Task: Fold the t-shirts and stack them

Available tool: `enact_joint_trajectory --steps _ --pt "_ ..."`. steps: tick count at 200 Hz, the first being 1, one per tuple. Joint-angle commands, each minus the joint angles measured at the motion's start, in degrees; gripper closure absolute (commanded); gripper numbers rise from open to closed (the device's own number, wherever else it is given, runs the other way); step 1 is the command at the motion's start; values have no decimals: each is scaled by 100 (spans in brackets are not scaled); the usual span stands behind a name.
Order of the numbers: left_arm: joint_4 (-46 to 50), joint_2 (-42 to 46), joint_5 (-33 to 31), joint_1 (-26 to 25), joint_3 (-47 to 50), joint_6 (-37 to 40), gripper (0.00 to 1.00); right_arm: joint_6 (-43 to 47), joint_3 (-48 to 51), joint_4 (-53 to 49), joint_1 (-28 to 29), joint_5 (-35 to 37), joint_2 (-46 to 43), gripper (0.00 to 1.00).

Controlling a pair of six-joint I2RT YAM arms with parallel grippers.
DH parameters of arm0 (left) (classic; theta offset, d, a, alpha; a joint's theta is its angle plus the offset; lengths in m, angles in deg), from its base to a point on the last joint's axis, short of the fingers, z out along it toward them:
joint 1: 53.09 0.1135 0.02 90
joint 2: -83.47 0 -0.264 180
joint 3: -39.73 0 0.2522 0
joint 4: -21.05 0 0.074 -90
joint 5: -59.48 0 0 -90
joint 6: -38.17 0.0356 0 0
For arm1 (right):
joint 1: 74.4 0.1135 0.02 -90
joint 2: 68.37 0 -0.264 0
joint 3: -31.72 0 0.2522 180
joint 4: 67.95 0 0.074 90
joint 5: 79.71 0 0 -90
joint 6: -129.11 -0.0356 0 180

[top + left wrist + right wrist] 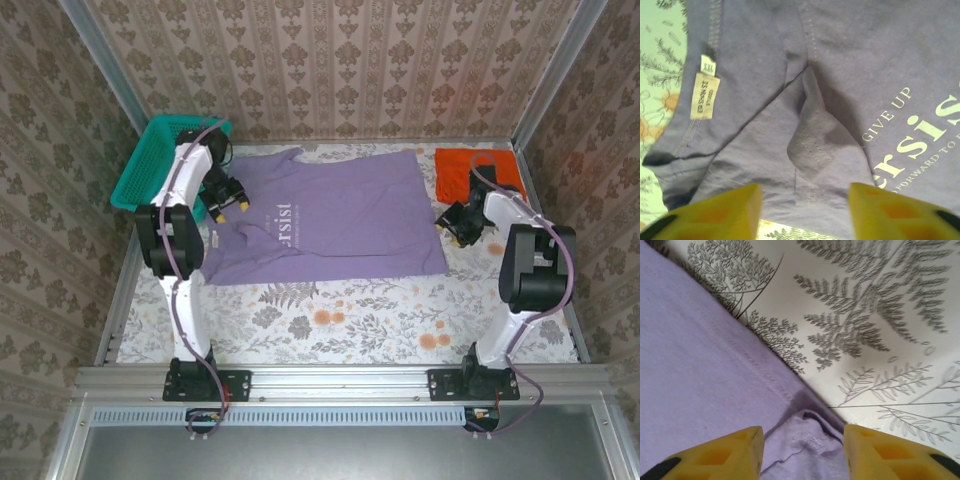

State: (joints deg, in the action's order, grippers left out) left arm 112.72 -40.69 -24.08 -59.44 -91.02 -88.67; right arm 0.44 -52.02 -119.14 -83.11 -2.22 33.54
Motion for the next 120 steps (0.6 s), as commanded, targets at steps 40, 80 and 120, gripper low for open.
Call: enact_joint_trajectory --steps 40,80,120 --pt "-983 2121 759 -835 2360 173 64 -317 1611 1256 419 -1524 -1855 56" --pt "-2235 2393 990 -915 4182 -93 70 -296 1983 1316 763 -1273 -1397 67" --pt "-2658 2066 394 -446 4880 250 70 25 1601 377 757 -417 -537 71"
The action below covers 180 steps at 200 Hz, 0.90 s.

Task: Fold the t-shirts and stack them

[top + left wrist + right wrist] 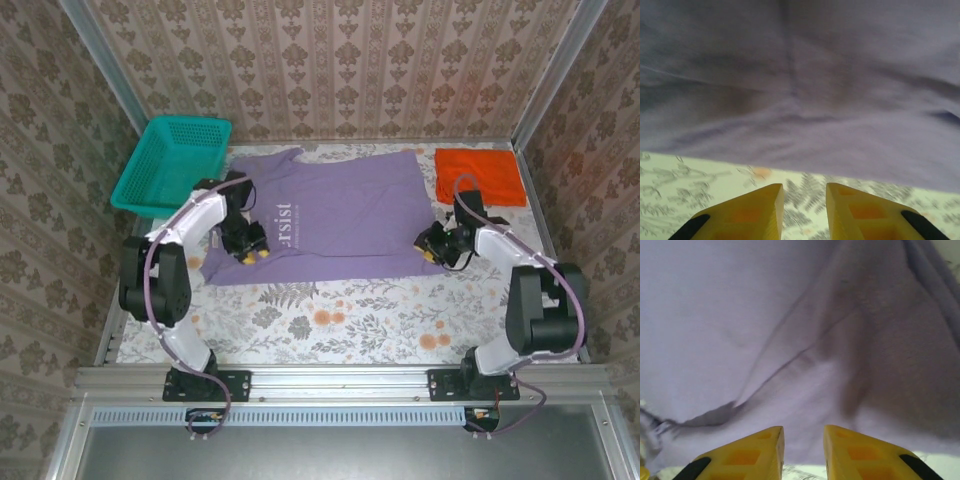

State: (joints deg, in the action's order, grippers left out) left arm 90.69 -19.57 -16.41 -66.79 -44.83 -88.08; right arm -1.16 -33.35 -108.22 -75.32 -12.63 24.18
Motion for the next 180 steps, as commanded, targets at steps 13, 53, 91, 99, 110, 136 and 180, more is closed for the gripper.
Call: enact_joint_trajectory --steps 13,53,91,99,110,136,180 --pt "-508 -127 -643 445 414 301 69 164 -283 -936 -43 814 566 67" --pt "-535 -158 -1015 819 708 499 66 55 135 -921 -209 1189 305 58" --pt "-451 -44 -1111 824 997 532 66 -3 455 -963 -406 1151 94 54" --pt "-432 -2 -1108 825 1070 510 66 -31 564 -967 -406 1126 5 53" --pt "-374 90 -1111 826 1195 467 66 -80 769 -926 -408 1041 -160 53" --pt "-286 471 -1159 847 1547 336 64 -241 1302 -853 -408 907 -709 51" --pt "-206 1055 -1201 1180 2151 122 63 -171 1933 -1008 -410 892 -1625 47"
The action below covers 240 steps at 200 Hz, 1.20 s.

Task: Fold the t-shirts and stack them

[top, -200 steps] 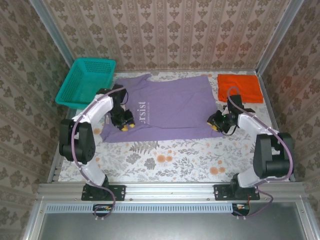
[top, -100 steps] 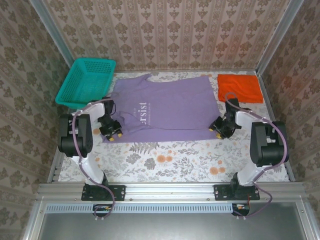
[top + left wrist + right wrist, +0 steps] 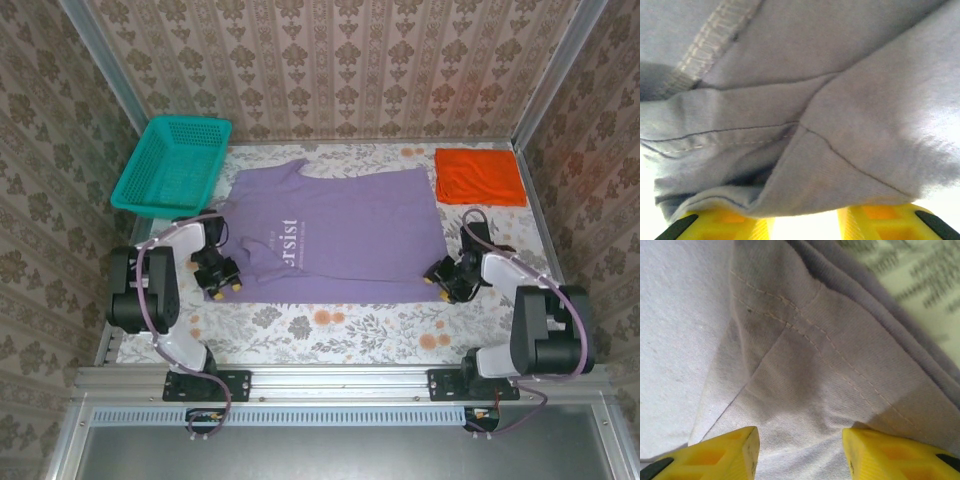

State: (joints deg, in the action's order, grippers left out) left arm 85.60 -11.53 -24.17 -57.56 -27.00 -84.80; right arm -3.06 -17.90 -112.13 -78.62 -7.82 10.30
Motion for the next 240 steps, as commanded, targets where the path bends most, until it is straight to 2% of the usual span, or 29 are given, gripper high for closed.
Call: enact_joint_trajectory --steps 1,43,95,116,139,155,174,193,213,227,240 --pt "306 270 -424 265 380 -212 63 22 396 -629 -79 412 -247 47" --pt "401 622 -313 517 590 -255 61 47 757 -938 -74 230 -1084 46" --pt "1081 1053 -95 463 -614 -822 48 0 377 -1024 97 -22 -2469 36" --pt "1365 1193 -186 110 -1145 -1188 47 211 -38 -1028 572 111 -2593 35" --pt "1896 1048 -612 -440 -1741 -1450 48 599 -552 -1193 1312 9 -2411 39" --pt "1982 840 -617 -739 -1989 -1414 53 768 -679 -1032 1886 -86 -2346 42" --pt "1910 605 -424 -983 -2029 -1221 65 635 -835 -404 2705 -16 -2024 47" --pt "1444 529 2 -1017 -1663 -900 72 562 -1355 384 3663 145 -1190 52" --pt "855 360 506 -842 -1129 -533 76 827 -2376 556 4600 569 -1 55" --pt "527 195 904 -591 -871 -345 78 769 -3106 568 4936 515 900 57" --pt "337 73 946 -308 -716 -187 78 738 -3574 776 5193 383 1558 58"
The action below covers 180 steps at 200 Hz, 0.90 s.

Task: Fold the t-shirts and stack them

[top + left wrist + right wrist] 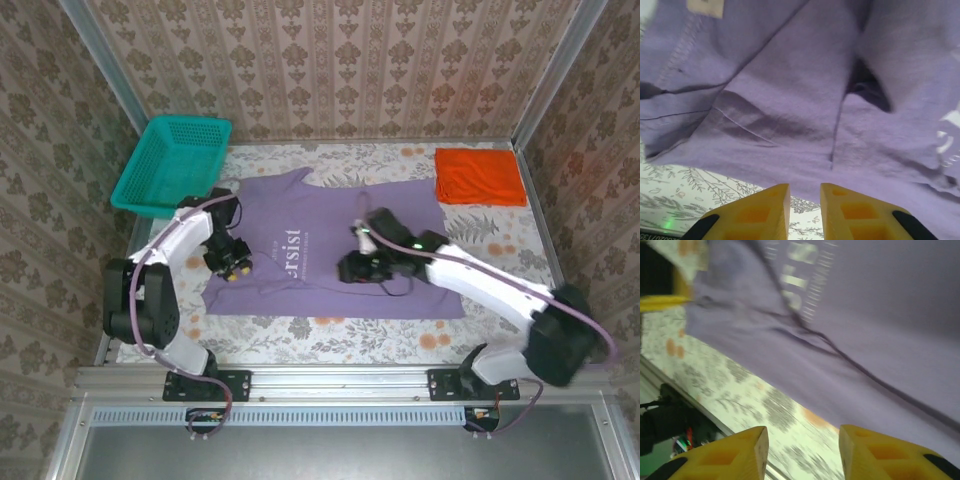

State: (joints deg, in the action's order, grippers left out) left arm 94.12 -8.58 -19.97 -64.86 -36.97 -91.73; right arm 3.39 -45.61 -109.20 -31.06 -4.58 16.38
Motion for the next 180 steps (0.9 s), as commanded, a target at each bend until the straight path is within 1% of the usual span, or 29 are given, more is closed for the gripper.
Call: enact_joint_trajectory --steps 1,8,22,45,52,74,95,109,125,145,180 --pt "-529 -224 531 435 290 516 78 101 -839 504 465 39 1014 59" --pt "-626 -266 569 609 358 567 78 179 -1119 555 626 -9 1328 59" --pt "-715 -371 680 861 493 609 78 338 -1830 301 955 93 2024 60" --pt "-806 -524 909 987 644 557 78 452 -3014 -518 1298 294 3050 64" --pt "-909 -500 979 1002 732 524 78 436 -3262 -613 1346 337 3273 65" --pt "-1050 -481 932 1011 852 507 79 348 -3733 -677 1415 402 3811 67" --pt "-1038 -541 862 1047 880 633 79 362 -4388 -1253 1409 643 4328 68" --pt "-1005 -569 752 1178 849 745 79 435 -4822 -1615 1406 712 4628 66" --pt "-1012 -554 776 1300 849 817 79 498 -5282 -1900 1415 688 4880 64" --pt "-1013 -531 701 1320 858 870 79 564 -5474 -1964 1443 687 5029 61" --pt "-1057 -508 762 1361 891 909 79 674 -5871 -2347 1459 753 5340 61"
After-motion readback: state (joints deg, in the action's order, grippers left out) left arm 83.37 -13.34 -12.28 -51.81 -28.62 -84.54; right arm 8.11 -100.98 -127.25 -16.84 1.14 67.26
